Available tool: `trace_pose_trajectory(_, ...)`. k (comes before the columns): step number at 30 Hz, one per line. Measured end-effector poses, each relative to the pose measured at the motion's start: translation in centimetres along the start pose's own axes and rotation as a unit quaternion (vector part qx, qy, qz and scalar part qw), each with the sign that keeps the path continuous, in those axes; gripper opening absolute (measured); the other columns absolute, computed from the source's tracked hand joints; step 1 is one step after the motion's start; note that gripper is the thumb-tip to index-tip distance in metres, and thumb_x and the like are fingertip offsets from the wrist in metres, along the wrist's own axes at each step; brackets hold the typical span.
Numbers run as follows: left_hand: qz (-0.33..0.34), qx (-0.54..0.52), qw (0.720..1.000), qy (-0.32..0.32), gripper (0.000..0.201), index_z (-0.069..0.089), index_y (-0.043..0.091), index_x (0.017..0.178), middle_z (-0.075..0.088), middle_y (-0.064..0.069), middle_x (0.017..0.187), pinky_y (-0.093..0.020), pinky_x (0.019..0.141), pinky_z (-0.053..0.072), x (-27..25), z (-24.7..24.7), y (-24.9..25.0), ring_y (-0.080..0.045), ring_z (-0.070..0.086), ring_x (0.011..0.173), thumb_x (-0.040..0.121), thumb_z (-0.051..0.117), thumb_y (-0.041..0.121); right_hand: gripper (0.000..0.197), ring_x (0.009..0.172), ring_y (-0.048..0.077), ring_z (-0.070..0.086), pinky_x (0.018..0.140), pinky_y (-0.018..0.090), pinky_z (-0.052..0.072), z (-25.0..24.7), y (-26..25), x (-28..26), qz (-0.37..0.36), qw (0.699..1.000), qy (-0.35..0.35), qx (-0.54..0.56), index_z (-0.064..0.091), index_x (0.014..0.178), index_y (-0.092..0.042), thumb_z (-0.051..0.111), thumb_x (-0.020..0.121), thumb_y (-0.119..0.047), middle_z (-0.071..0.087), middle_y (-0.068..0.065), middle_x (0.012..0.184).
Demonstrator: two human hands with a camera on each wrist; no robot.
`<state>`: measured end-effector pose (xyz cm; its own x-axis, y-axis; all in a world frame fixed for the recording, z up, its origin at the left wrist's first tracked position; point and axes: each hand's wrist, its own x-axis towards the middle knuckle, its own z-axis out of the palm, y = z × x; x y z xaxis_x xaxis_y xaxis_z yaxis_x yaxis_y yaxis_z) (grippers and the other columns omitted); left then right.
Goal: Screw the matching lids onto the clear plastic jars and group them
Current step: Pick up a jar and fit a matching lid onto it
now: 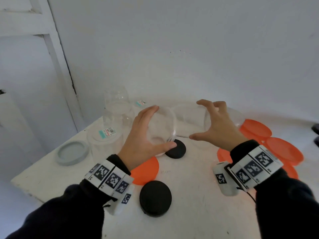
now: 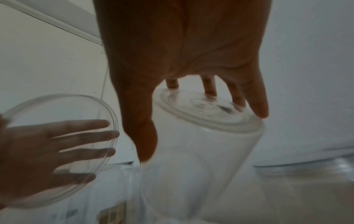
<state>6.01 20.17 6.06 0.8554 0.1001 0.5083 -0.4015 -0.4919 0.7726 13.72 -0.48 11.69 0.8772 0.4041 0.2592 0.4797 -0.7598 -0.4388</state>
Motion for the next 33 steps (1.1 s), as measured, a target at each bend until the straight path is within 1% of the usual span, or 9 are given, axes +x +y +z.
trace_pose_trajectory(3,0.014,-0.008,1.0,0.003,0.09,0.03,0.033,0.135,0.035,0.011,0.137,-0.006,0.094,0.034,0.0,0.2,0.0,-0.002,0.033,0.128,0.058,0.07,0.057,0.091,0.102,0.01,0.035,0.085,0.019,0.029,-0.3,0.4,-2.5,0.038,0.998,0.042,0.041,0.035,0.133,-0.027,0.086,0.058,-0.034,0.029,-0.003,0.118)
trace_pose_trajectory(7,0.019,-0.016,1.0,0.001,0.09,0.03,0.032,0.135,0.035,0.014,0.137,-0.017,0.095,0.038,-0.1,0.7,0.3,-0.001,0.035,0.127,0.058,0.069,0.058,0.085,0.102,0.008,0.037,0.081,0.018,0.03,0.0,1.1,-5.4,0.073,0.994,0.071,0.05,0.038,0.124,-0.011,0.085,0.059,-0.038,0.036,-0.005,0.115)
trace_pose_trajectory(12,0.013,-0.032,0.999,-0.004,0.088,0.032,0.033,0.134,0.033,0.027,0.131,-0.02,0.093,0.039,-0.8,1.8,0.9,0.006,0.035,0.123,0.058,0.068,0.058,0.08,0.102,0.012,0.041,0.07,0.01,0.034,0.9,1.9,-8.7,0.108,0.989,0.059,0.079,0.032,0.107,-0.019,0.088,0.051,-0.033,0.039,-0.003,0.112)
trace_pose_trajectory(16,0.005,-0.036,0.999,-0.012,0.089,0.033,0.03,0.135,0.034,0.026,0.132,-0.021,0.095,0.038,-1.4,2.6,1.2,0.006,0.036,0.123,0.058,0.068,0.058,0.102,0.113,0.014,0.035,0.088,0.021,0.033,1.3,2.2,-10.8,0.116,0.992,0.024,0.053,0.031,0.13,-0.017,0.089,0.049,-0.033,0.026,-0.007,0.116)
trace_pose_trajectory(21,0.002,-0.035,0.999,-0.031,0.092,0.034,0.026,0.137,0.035,0.024,0.133,-0.02,0.1,0.037,-1.9,3.6,1.4,0.011,0.035,0.122,0.058,0.069,0.057,0.108,0.107,0.009,0.032,0.086,0.018,0.029,1.5,2.9,-12.6,0.122,0.991,-0.018,0.043,0.031,0.136,-0.019,0.087,0.048,-0.045,0.025,-0.008,0.115)
trace_pose_trajectory(25,-0.006,-0.046,0.997,-0.068,0.094,0.036,0.023,0.138,0.039,0.014,0.138,-0.025,0.1,0.039,-2.4,4.0,1.7,0.002,0.038,0.126,0.057,0.07,0.056,0.109,0.102,0.006,0.037,0.082,0.018,0.032,2.1,3.7,-13.9,0.13,0.989,-0.046,0.054,0.032,0.136,-0.015,0.085,0.048,-0.051,0.029,-0.011,0.115)
trace_pose_trajectory(27,0.003,-0.042,0.995,-0.093,0.092,0.037,0.024,0.137,0.039,0.012,0.139,-0.027,0.101,0.039,-2.5,4.2,1.8,-0.001,0.038,0.126,0.058,0.071,0.055,0.109,0.107,0.006,0.038,0.085,0.02,0.035,2.3,4.3,-14.3,0.131,0.987,-0.063,0.072,0.031,0.137,-0.016,0.085,0.049,-0.05,0.03,-0.011,0.119)
trace_pose_trajectory(31,0.032,-0.028,0.989,-0.142,0.084,0.04,0.026,0.133,0.04,0.015,0.135,-0.011,0.095,0.038,-2.6,4.7,2.2,0.004,0.041,0.122,0.06,0.07,0.054,0.109,0.112,0.006,0.038,0.087,0.02,0.036,2.7,5.5,-15.0,0.134,0.981,-0.094,0.106,0.026,0.139,-0.017,0.088,0.053,-0.039,0.031,-0.009,0.126)
trace_pose_trajectory(33,0.043,-0.023,0.985,-0.164,0.083,0.042,0.022,0.133,0.04,0.013,0.135,-0.011,0.097,0.037,-2.8,5.2,2.2,0.003,0.04,0.122,0.061,0.07,0.052,0.108,0.117,0.006,0.036,0.088,0.018,0.035,3.0,6.1,-15.2,0.138,0.976,-0.103,0.132,0.023,0.139,-0.018,0.088,0.054,-0.033,0.03,-0.009,0.13)
